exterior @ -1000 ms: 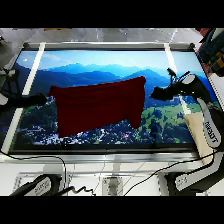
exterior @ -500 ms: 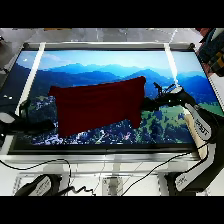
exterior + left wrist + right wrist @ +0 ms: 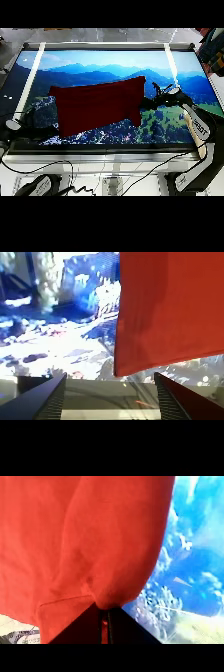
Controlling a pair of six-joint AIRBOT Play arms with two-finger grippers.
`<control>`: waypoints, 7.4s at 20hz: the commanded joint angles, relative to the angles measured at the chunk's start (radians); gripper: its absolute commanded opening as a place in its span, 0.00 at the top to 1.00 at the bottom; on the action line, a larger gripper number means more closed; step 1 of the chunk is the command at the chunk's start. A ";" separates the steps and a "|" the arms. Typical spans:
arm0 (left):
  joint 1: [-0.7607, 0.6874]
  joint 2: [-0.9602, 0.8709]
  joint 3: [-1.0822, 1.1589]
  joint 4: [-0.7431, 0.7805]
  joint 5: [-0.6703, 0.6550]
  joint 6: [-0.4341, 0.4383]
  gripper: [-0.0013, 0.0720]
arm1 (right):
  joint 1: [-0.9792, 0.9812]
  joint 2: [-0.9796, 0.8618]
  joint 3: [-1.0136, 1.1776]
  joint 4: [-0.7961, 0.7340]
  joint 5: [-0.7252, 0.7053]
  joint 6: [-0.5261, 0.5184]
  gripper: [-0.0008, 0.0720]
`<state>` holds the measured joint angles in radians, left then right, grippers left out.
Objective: Fold the clothes and pants, and hang the long-sleeved shirts on hangers.
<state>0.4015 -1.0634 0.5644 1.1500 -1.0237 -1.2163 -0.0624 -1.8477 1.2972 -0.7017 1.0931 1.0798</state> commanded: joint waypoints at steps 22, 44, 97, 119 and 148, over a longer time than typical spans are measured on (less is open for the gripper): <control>-0.023 0.080 0.720 -0.679 0.022 0.372 0.96 | 0.001 0.545 0.198 -0.217 0.002 -0.001 0.96; 0.102 0.406 0.810 -0.361 0.068 0.330 0.97 | 0.001 1.008 0.432 -0.263 0.053 0.124 0.97; 0.222 -0.117 0.510 0.045 -0.254 0.281 0.65 | -0.217 0.571 -0.851 -0.191 0.148 0.241 0.49; 0.121 -0.394 0.162 -0.298 -0.166 0.383 0.55 | -0.216 0.576 -0.832 -0.059 0.044 0.076 0.97; -0.330 -0.391 0.325 -0.927 0.799 0.364 0.84 | 0.112 0.385 -0.303 0.233 -0.991 0.322 0.89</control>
<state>0.1116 -1.3827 0.8730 0.2516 -0.3313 -0.8505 0.0406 -1.3151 0.8875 -0.4713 0.1741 1.3922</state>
